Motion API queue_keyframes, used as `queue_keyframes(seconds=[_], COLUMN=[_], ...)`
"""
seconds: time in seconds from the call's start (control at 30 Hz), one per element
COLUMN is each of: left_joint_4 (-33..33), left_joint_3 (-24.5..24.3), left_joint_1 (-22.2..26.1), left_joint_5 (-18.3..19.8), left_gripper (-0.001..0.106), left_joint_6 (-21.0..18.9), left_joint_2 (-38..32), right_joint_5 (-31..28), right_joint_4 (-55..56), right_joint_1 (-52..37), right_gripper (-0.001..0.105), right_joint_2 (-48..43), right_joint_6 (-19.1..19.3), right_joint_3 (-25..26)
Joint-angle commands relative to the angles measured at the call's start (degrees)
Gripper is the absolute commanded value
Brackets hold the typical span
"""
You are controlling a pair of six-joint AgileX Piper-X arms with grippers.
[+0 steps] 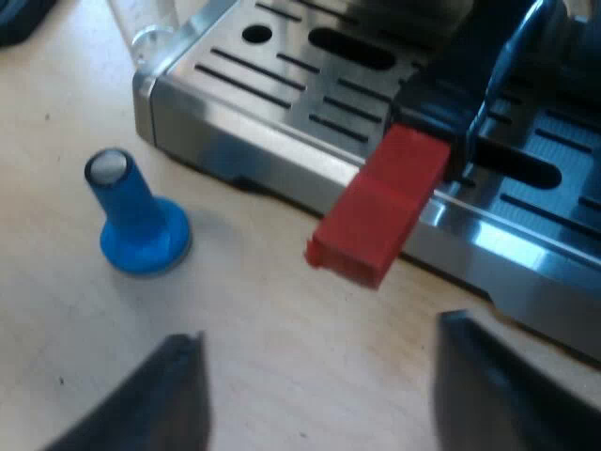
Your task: Grind coffee beans and then tamp
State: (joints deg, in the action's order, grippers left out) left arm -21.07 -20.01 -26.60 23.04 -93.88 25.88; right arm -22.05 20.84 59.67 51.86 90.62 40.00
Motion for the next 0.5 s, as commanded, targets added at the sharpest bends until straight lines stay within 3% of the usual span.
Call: queue_keyframes(seconds=[0.03, 0.23, 0.37, 0.5], left_joint_4=[1.46, 1.74, 1.74, 1.74], left_joint_3=[-0.15, -0.15, -0.15, -0.15], left_joint_1=[-0.24, -0.24, -0.24, -0.24], left_joint_5=[0.42, 0.42, 0.42, 0.42], left_gripper=[0.066, 0.066, 0.066, 0.066], left_joint_6=[0.37, 0.37, 0.37, 0.37], left_joint_2=[-0.03, -0.03, -0.03, -0.03], right_joint_5=[-1.74, -7.12, -8.80, -13.50], right_joint_4=[-2.71, -3.68, -10.21, -15.20], right_joint_1=[0.06, 0.06, 0.06, 2.35], right_gripper=[0.040, 0.040, 0.040, 0.029], right_joint_2=[1.11, 2.34, 2.32, 2.32], right_joint_6=[-2.53, -6.98, -9.61, -9.90], right_joint_3=[0.49, -0.25, -4.02, -7.19])
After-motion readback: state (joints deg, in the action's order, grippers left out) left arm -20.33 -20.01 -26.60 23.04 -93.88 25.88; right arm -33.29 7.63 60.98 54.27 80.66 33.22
